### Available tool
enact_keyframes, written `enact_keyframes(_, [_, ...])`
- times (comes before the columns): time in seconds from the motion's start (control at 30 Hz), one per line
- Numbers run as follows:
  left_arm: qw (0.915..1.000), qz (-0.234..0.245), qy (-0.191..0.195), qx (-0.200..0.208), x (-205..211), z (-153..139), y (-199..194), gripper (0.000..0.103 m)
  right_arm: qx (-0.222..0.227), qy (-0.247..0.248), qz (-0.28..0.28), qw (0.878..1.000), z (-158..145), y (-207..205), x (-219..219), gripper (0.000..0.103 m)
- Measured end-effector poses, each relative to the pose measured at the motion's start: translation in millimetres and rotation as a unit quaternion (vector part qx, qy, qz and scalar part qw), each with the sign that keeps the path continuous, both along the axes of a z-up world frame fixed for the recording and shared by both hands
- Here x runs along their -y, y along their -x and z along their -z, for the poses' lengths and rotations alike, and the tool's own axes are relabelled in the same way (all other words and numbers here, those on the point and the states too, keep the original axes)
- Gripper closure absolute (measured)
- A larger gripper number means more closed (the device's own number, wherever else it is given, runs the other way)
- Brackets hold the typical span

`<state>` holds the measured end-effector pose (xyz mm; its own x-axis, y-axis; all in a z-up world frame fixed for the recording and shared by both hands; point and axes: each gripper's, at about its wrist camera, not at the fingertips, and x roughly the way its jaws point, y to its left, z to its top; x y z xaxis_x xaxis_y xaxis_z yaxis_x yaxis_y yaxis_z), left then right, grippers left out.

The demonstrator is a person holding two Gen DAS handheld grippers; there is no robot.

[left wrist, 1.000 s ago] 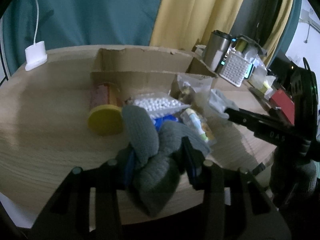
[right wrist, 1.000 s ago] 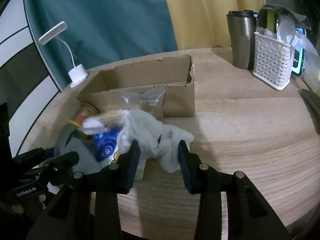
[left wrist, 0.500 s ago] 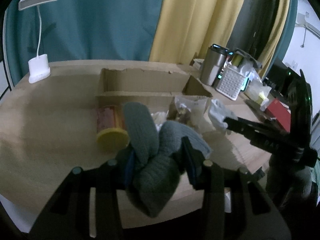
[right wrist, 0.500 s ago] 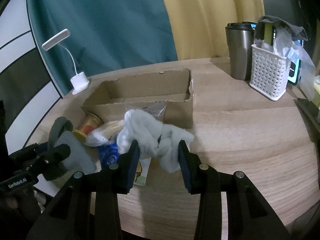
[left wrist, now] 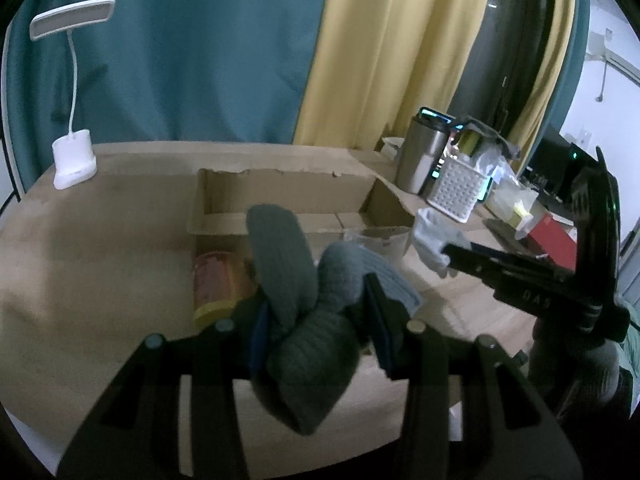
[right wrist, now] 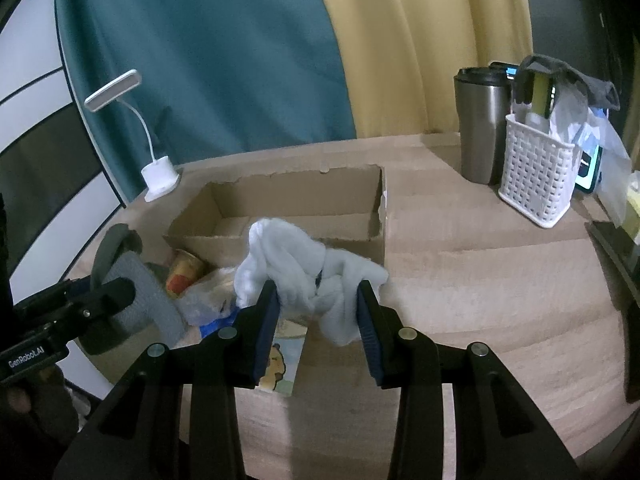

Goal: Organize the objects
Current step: 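Carry the grey socks with the left tool while the right tool carries white socks toward the box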

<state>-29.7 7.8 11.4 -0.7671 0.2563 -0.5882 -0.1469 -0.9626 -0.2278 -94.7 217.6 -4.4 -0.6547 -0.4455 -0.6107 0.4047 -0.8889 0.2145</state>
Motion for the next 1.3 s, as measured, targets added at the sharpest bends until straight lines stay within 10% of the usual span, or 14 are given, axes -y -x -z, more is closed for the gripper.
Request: enact_keyframes(1.3, [0.9999, 0.009, -0.004, -0.003, 0.1, -20.9, 83.8, 0.059, -0.003, -0.013, -0.009, 1.0, -17.1, 67.8, 7.9, 0.062])
